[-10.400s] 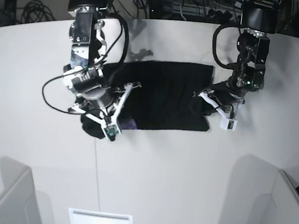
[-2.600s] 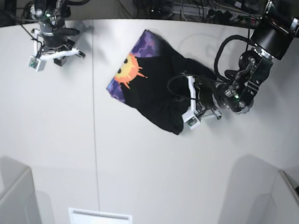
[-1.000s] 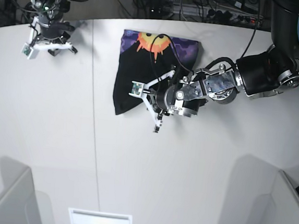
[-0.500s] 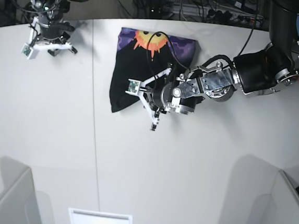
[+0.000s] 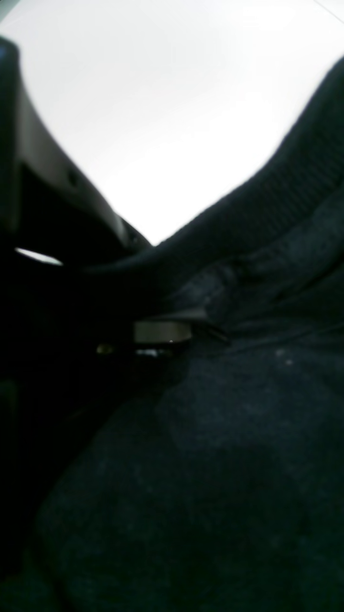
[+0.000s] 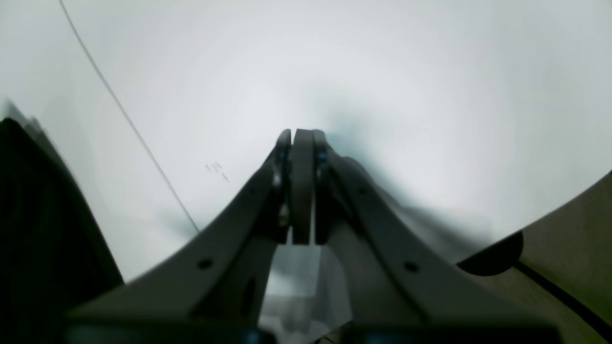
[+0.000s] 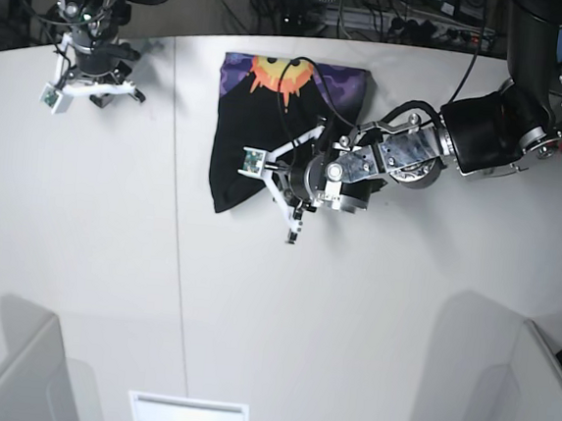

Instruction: Fold the T-shirt properly

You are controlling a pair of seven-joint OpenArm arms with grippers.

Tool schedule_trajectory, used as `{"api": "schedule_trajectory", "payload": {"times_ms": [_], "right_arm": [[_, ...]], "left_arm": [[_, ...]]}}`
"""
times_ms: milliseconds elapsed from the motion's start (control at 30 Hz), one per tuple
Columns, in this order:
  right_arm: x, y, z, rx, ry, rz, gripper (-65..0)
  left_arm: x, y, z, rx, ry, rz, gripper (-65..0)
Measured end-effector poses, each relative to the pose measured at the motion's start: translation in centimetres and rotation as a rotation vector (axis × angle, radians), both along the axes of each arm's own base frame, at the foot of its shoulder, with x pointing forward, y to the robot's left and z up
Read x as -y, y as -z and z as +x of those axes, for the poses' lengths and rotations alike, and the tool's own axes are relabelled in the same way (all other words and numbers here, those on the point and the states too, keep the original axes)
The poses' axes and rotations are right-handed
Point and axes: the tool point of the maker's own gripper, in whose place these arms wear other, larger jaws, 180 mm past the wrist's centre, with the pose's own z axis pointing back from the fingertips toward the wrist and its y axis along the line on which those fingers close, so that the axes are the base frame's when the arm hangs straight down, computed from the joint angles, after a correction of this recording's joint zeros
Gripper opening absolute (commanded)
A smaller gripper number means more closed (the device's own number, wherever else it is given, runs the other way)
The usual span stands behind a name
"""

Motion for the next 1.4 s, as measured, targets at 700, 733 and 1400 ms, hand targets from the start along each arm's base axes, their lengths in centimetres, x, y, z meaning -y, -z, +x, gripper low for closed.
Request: {"api": "schedule_trajectory", "payload": {"times_ms": [700,733,1400], "right_arm": [[-0.2,0.0,0.0,-0.001,-0.004,0.003,-65.0],[-0.2,0.1,-0.1,-0.005,-0.004,0.003,-65.0],[-2.5,-1.5,0.6,0.079,-0.439,-0.063,-65.0]], "left_arm": [[2.1,-10.9,9.6,0.142,-0.318,-0.342,-2.5],[1.7,-12.2,9.9,0.164,-0.342,-0.379,-2.6],[-16.4,-10.5,-0.9,0.205,-0.835,-0.582,-65.0]]}}
